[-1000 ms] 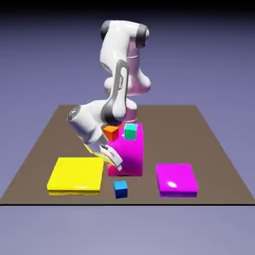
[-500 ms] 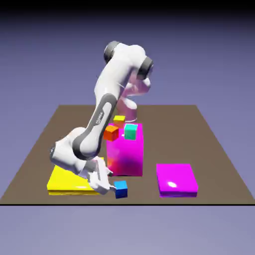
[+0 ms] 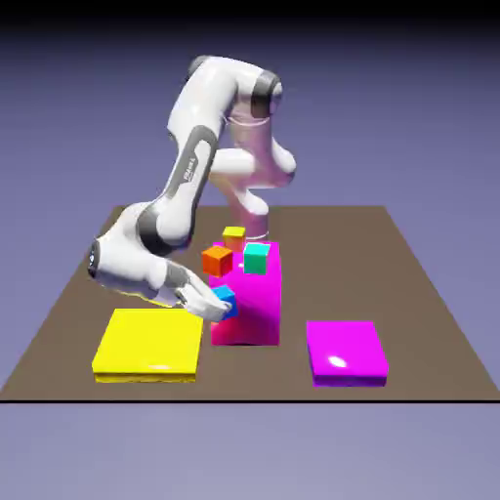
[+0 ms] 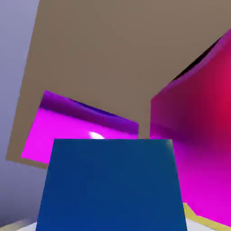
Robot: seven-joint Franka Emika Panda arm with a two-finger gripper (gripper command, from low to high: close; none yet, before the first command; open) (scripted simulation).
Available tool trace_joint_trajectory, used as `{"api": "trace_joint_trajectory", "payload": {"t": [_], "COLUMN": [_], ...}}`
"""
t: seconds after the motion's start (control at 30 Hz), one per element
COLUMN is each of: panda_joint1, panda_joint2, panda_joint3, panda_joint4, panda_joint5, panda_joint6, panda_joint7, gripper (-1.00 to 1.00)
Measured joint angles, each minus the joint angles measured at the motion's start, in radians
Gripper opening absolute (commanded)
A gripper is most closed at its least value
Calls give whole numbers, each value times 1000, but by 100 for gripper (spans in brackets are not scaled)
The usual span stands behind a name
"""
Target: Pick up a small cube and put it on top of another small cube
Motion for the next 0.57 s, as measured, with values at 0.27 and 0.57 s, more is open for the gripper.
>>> {"api": "trace_joint_trajectory", "payload": {"t": [0.27,0.57], "panda_joint1": [-122,-84], "panda_joint2": [-260,-304], "panda_joint3": [126,129], "panda_joint4": [-31,-239], "panda_joint5": [-327,-317], "panda_joint6": [-167,-6], "panda_joint7": [21,21], "gripper": [-100,100]}}
